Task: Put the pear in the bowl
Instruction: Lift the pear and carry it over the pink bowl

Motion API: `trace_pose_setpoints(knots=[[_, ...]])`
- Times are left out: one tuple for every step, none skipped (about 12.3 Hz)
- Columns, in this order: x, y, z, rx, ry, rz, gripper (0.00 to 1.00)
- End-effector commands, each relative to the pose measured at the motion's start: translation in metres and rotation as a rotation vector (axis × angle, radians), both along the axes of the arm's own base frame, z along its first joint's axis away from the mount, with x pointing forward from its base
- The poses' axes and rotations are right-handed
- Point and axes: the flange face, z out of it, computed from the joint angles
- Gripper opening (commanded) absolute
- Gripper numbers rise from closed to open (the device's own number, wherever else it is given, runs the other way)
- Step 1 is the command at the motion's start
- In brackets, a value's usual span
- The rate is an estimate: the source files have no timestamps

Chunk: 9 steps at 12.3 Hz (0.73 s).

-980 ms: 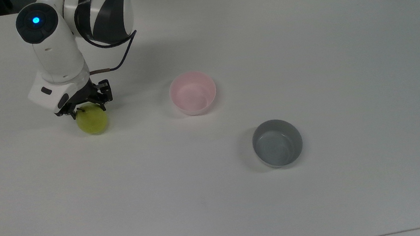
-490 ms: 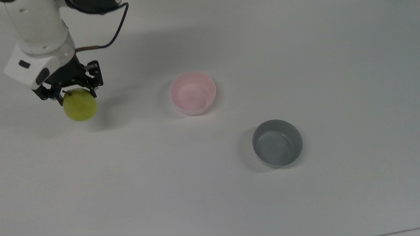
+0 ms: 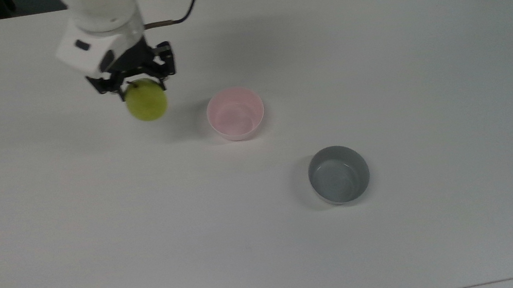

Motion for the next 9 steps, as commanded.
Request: trace_pose_setpoints(knots=[[-0.022,0.072,-0.019,0.002,0.064,-0.006,0.57],[-0.024,0.087,-0.027,-0.007,0.076,-0.002,0.57],[-0.029,0.103,-0.035,-0.014,0.091,0.000,0.57],[-0.033,0.116,-0.046,-0.018,0.110,0.006,0.57],[-0.034,0.125,-0.054,-0.022,0.118,0.018,0.57],[-0.032,0.129,-0.063,-0.024,0.118,0.023,0.57],[-0.028,0.131,-0.067,-0.022,0.100,0.023,0.58],[-0.026,0.130,-0.073,-0.023,0.096,0.020,0.58],[-0.024,0.132,-0.078,-0.024,0.094,0.019,0.59]])
